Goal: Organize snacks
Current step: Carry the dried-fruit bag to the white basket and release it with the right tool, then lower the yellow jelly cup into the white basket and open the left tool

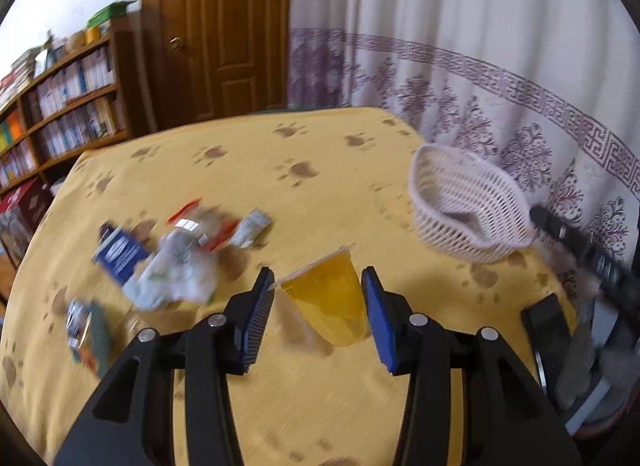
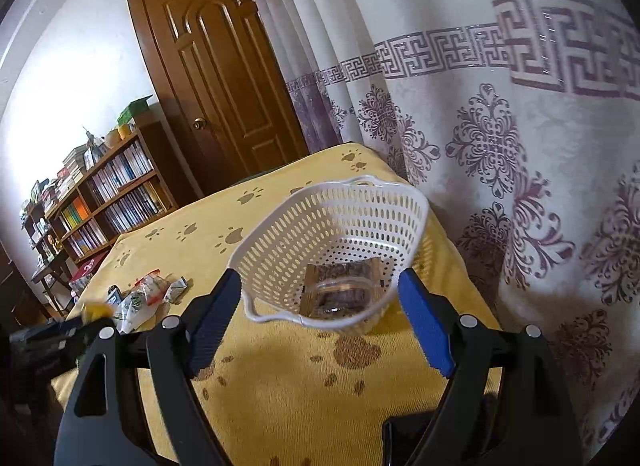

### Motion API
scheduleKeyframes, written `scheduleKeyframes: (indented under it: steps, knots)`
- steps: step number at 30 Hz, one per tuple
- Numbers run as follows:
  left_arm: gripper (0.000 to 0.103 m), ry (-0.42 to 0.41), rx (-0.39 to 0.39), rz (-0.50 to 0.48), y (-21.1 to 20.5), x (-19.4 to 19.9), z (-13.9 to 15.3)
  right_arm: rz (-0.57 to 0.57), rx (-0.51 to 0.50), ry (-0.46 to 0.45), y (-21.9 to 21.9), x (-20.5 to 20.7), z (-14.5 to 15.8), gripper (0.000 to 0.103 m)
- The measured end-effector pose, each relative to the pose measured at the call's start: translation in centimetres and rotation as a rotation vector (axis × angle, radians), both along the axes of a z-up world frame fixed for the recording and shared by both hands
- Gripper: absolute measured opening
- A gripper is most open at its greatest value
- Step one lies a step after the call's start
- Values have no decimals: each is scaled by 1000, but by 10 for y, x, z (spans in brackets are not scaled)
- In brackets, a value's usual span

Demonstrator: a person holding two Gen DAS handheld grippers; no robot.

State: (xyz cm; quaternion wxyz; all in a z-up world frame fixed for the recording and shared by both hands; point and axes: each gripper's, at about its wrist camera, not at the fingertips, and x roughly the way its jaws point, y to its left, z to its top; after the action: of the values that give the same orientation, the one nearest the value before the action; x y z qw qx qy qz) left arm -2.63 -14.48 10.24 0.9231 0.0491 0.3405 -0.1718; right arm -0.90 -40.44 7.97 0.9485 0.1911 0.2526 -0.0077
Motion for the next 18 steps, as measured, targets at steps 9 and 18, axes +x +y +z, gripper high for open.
scheduleKeyframes:
  steps: [9,18]
  knots:
    - [46,16,-62,-167,-70,41,20,-43,20,24,-11,-13,-15,83]
    - [46,40,-82,-253,-123,68,16,-40,52,66,-15,-12,-32,83]
